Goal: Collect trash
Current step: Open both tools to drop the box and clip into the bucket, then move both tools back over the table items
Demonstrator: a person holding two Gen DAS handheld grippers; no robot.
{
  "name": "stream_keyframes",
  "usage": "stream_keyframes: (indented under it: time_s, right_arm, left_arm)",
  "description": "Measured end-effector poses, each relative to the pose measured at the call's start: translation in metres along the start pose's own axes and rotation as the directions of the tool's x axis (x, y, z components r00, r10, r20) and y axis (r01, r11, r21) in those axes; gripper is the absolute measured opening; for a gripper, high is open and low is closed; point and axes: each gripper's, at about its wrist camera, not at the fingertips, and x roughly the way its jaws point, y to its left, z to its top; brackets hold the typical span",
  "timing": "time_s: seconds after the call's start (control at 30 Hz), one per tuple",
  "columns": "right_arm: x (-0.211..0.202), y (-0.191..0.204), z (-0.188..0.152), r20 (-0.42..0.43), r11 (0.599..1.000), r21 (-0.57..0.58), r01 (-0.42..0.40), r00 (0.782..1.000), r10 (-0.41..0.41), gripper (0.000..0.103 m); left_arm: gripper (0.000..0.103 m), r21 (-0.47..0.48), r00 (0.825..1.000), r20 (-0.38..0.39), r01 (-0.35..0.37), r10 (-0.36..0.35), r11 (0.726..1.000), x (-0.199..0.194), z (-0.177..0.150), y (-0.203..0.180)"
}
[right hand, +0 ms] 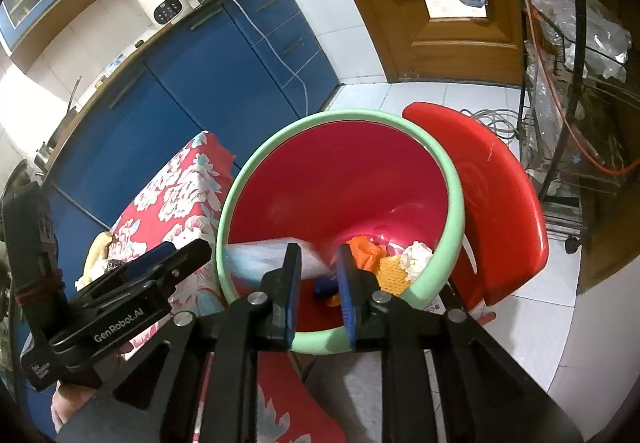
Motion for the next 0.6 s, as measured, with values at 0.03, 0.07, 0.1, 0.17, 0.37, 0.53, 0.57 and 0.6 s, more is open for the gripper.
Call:
stream_keyframes:
  time_s: [0.03,0.07,0.1,0.17,0.37,0.53,0.57,0.6]
  right_arm:
    - [-0.001,0.000,0.000,0.001,1.000,0.000,0.001,1.000,-0.001,0.023]
    - [-0.002,0.000,0.001,0.002,1.000,-0.002,0.003,1.000,-0.003,0.023]
    - [-0.003,0.000,0.000,0.003,1.000,-0.005,0.007,1.000,-0.007,0.024]
    - [-0.006,0.002,0.000,0.006,1.000,-0.010,0.016,1.000,-0.016,0.026]
    - [-0.017,0.013,-0.002,0.019,0.999,-0.032,0.009,1.000,-0.009,0.028]
    - [-0.025,0.029,-0.004,0.021,0.998,-0.055,0.000,1.000,0.001,0.032]
    - [-0.026,0.031,-0.005,0.022,0.998,-0.060,-0.003,1.000,0.005,0.034]
    - [-0.028,0.035,-0.006,0.024,0.998,-0.066,-0.009,1.000,0.011,0.034]
  left_arm:
    - [0.064,-0.002,1.000,0.003,0.000,0.000,1.000,-0.002,-0.001,0.001]
    - [0.064,-0.006,1.000,0.006,0.001,-0.001,1.000,-0.005,-0.001,0.001]
    - [0.064,-0.009,1.000,0.007,0.000,0.000,1.000,-0.006,-0.001,0.002]
    - [0.064,-0.019,1.000,0.011,-0.001,0.002,1.000,-0.011,-0.002,0.005]
    - [0.064,-0.049,1.000,0.026,-0.009,0.010,0.999,-0.027,-0.007,0.017]
    - [0.064,-0.075,0.998,0.046,-0.026,0.029,0.997,-0.046,-0.014,0.030]
    - [0.064,-0.080,0.998,0.051,-0.030,0.034,0.996,-0.050,-0.015,0.032]
    - [0.064,-0.086,0.998,0.057,-0.035,0.040,0.996,-0.054,-0.016,0.035]
